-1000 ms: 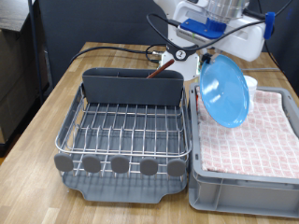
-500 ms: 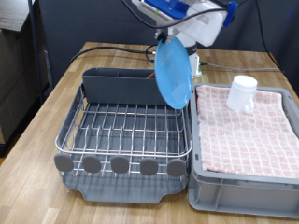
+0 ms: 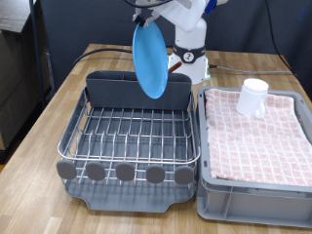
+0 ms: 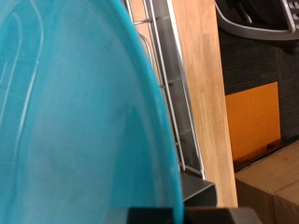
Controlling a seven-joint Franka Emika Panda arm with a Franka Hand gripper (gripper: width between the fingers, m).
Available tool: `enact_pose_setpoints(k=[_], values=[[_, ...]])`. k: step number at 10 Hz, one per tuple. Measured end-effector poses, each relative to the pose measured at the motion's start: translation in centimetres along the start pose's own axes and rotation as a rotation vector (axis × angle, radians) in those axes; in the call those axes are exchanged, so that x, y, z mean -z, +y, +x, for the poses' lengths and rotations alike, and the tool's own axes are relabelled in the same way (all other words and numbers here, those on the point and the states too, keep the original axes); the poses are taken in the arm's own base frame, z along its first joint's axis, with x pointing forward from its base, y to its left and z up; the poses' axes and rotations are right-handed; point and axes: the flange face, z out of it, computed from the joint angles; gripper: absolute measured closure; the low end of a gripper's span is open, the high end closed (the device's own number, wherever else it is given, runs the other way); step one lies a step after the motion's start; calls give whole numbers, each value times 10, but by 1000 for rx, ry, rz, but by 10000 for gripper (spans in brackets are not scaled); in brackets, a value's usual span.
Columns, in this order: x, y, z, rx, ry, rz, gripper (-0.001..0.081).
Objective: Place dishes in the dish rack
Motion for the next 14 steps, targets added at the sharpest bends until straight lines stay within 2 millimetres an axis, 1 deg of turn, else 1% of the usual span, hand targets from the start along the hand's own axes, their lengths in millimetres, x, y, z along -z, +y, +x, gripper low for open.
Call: enact_pose_setpoints(k=[2,6,7,9,11,14], values=[[-11,3,12,51,46,9,786],[-47,9,36,117,125,-5,786],[-53,11,40,133,135,-12,786],[-62,11,47,168,159,-14,786],[-68,10,49,180,166,-2,786],[-68,9,50,181,167,-1,786]])
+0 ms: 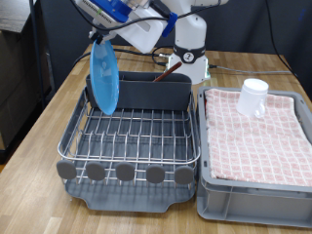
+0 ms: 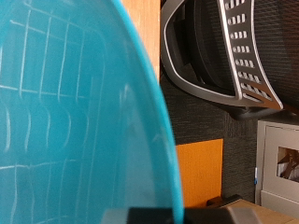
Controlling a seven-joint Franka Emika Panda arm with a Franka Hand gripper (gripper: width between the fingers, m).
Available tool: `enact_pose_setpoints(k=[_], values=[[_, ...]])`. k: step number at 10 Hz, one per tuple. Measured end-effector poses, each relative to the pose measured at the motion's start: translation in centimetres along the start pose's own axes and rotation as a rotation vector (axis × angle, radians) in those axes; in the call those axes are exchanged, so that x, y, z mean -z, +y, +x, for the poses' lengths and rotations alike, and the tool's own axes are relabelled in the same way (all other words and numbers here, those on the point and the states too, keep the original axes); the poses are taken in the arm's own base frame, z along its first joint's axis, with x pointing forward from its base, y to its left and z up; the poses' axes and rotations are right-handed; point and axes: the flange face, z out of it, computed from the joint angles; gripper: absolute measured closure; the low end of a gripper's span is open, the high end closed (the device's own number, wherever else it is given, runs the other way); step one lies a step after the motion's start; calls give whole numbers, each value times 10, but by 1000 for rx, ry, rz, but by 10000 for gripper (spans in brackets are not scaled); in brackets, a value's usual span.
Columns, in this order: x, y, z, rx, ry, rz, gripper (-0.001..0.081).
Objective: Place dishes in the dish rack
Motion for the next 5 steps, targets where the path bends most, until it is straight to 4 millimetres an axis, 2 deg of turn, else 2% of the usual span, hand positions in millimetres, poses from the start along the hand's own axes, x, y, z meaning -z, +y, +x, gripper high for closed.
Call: enact_pose_setpoints(k=[5], values=[[17,9,17,55,44,-48,786]])
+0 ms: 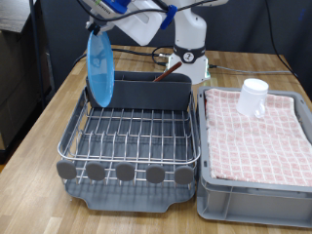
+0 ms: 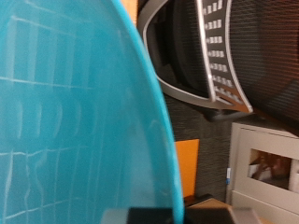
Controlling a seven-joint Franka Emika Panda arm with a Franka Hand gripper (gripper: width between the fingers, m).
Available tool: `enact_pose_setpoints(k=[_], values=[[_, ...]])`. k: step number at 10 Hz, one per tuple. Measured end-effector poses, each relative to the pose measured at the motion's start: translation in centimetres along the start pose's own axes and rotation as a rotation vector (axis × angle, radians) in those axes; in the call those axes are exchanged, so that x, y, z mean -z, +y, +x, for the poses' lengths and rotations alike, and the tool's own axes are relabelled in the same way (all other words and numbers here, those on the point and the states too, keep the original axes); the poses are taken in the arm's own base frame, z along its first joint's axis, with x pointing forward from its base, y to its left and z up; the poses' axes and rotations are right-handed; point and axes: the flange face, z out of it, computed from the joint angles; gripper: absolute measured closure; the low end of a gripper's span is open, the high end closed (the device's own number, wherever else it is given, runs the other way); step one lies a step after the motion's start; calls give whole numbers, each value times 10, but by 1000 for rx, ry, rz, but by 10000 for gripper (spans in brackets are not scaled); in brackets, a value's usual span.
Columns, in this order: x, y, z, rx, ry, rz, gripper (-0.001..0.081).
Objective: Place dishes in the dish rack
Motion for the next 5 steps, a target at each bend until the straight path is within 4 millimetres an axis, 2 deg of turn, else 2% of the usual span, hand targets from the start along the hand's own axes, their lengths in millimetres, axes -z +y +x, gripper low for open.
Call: enact_pose_setpoints(k=[3,5], values=[[-4,6,4,49,32,-27,786],[-16,5,2,72,64,1,786]])
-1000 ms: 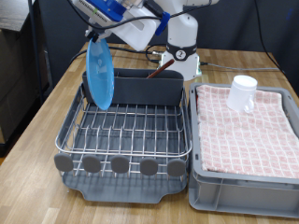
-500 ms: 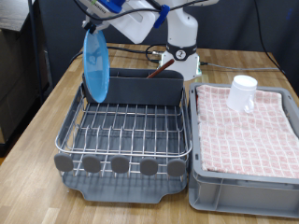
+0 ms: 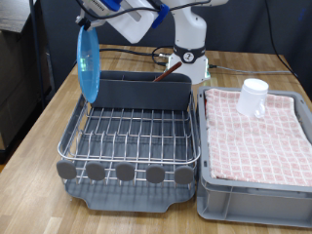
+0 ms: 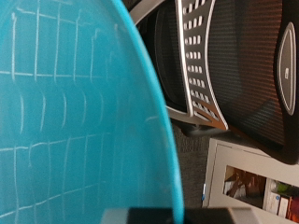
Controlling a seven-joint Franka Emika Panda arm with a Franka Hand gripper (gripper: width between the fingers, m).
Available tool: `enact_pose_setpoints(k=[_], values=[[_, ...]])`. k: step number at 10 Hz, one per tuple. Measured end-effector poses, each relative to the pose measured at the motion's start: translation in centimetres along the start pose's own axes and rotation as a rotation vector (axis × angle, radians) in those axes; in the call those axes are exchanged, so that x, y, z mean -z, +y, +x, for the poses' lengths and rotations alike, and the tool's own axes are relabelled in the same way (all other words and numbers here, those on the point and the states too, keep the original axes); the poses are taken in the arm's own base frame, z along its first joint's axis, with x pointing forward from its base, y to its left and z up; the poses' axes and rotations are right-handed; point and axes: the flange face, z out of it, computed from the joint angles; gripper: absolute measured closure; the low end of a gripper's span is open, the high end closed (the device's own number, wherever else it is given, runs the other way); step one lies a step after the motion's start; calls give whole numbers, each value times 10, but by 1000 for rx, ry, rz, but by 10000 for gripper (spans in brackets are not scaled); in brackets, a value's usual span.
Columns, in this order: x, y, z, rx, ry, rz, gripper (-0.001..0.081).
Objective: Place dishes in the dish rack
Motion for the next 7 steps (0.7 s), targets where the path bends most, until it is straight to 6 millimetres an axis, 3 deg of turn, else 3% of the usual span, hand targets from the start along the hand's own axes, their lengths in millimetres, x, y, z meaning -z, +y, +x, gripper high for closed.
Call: enact_pose_setpoints(k=[7], values=[[-34,-18,-31,0,15,55,786]])
